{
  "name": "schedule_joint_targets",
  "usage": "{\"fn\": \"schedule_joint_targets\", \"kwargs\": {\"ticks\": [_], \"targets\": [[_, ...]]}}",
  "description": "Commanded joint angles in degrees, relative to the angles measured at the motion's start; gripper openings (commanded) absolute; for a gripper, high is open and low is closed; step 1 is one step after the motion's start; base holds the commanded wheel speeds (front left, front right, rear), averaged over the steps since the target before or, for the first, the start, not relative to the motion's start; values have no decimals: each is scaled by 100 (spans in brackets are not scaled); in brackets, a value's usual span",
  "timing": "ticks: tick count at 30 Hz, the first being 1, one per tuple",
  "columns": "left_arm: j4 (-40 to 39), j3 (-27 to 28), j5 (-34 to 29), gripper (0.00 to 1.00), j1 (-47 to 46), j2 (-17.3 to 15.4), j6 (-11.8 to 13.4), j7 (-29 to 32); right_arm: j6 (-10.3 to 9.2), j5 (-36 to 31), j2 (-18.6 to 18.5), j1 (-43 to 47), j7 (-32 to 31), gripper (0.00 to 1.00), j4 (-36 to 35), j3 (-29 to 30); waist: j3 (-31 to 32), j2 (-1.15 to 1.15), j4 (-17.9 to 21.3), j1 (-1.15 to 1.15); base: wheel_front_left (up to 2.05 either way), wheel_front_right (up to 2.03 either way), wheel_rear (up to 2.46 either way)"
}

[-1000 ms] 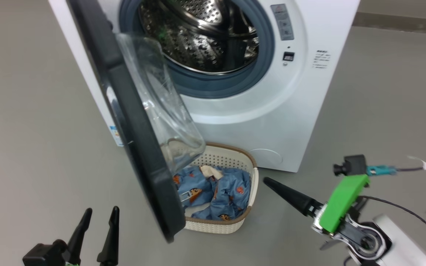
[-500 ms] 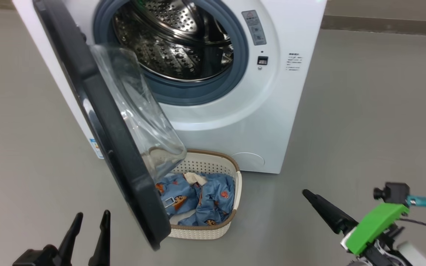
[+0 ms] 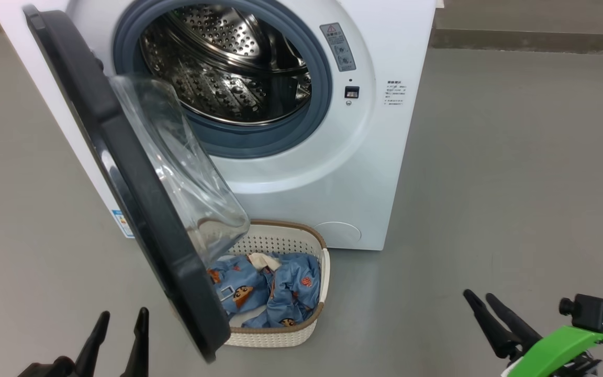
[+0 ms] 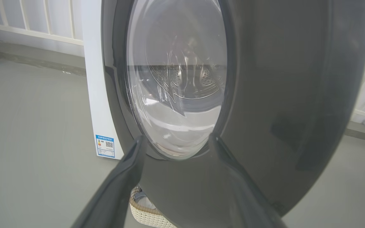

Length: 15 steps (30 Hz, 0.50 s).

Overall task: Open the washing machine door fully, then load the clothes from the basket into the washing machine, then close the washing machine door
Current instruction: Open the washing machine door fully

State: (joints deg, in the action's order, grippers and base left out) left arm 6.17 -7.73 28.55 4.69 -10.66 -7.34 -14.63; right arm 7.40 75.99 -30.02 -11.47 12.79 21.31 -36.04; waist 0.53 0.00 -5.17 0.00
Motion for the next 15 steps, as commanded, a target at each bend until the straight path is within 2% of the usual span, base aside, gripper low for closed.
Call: {"fn": "schedule_joint_targets", "kwargs": {"ticks": [1,4,8,9,15], "targets": [[-150,240,-41,100,-117,-128,-14,-37,9,-202,-191,104,137,100,-22,-76,8,0,11,0,0,0,0],[-161,264,-45,100,-109,-126,-14,-37,9,-408,-188,151,210,100,78,75,4,0,25,0,0,0,0],[-189,315,-60,100,-89,-104,-14,-37,9,-1109,-3,310,217,100,74,926,-13,0,49,0,0,0,0],[-195,331,-69,100,-82,-89,-14,-37,9,-1563,115,451,218,100,37,1304,-16,0,53,0,0,0,0],[-193,354,-87,100,-109,-56,-14,-37,9,-2736,531,804,219,100,-280,2259,-27,0,48,0,0,0,0]]}}
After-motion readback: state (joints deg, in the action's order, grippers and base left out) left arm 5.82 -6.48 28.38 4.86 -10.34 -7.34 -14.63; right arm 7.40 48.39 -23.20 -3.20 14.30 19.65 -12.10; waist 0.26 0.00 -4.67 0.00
